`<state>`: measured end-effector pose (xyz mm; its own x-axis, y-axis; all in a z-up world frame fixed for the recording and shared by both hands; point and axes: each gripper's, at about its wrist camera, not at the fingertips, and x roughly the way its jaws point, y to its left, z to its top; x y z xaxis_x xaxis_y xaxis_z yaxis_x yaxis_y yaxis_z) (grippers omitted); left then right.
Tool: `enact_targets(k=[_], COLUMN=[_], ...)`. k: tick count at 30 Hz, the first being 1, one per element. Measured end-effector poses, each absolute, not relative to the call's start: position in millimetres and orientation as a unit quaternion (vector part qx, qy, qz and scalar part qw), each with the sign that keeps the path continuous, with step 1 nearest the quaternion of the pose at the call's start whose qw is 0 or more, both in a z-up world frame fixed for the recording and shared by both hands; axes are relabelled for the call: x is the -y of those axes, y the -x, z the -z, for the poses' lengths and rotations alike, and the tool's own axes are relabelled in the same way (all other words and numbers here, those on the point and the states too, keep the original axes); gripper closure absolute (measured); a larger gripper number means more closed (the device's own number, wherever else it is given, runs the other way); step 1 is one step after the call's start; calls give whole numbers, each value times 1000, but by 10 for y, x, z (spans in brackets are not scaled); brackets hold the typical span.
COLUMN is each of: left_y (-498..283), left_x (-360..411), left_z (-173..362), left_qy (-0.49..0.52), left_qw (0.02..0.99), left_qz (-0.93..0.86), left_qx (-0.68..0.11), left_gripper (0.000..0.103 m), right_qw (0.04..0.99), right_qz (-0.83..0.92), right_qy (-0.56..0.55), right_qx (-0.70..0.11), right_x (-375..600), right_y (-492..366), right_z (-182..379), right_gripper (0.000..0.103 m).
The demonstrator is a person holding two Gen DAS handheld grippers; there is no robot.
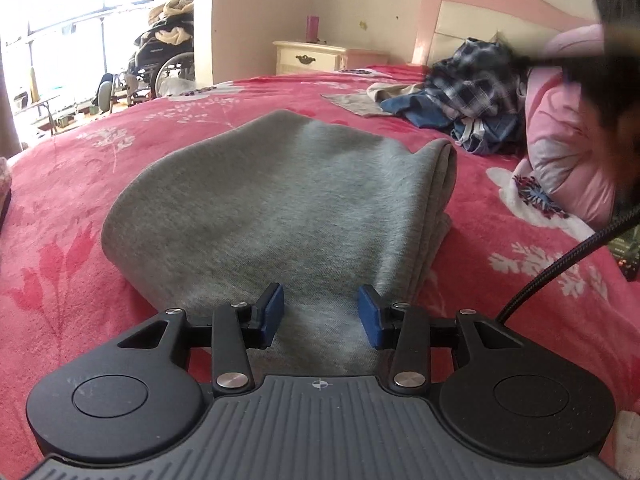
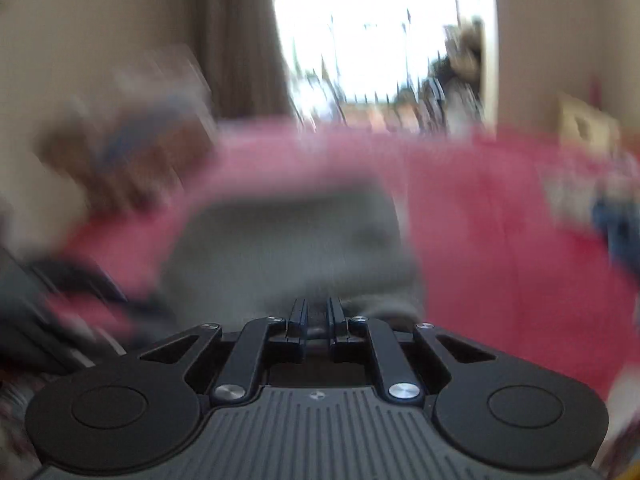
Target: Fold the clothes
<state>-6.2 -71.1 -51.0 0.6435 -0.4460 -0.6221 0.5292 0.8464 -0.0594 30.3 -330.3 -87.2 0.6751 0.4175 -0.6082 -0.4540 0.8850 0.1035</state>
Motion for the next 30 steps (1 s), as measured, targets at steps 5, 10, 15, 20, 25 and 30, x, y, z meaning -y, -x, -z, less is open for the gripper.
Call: enact_targets(k=[5,10,15,20,25,30], left_y=[88,234,404,374,221,34], left_x=[729,683,734,644,478,544], left_z=[503,385,429,387,277,525], left_qy=[-71,-71,-53,-13,14,11], left_qw=[904,908,897,893,910,909], left_qz=[273,275,295,297,267,246], left_qx=[-321,-309,-325,-339,-316,-338], left_gripper=[61,61,61,60,60,60], right_qw=[909,920,920,914,932,916], right_qz=[-230,-230,-240,-237,-243,-251], right_qy=[11,40,47,78,34,52], right_qx=[-348,-314,-306,-318,-266,-310], right_x=[3343,3441,3321,3297,3247,3114], right_y=[-311,-175,-382,-381,-662,-1109], right_z=[989,595,743,847,413,868], right_gripper=[96,93,92,93,92,93])
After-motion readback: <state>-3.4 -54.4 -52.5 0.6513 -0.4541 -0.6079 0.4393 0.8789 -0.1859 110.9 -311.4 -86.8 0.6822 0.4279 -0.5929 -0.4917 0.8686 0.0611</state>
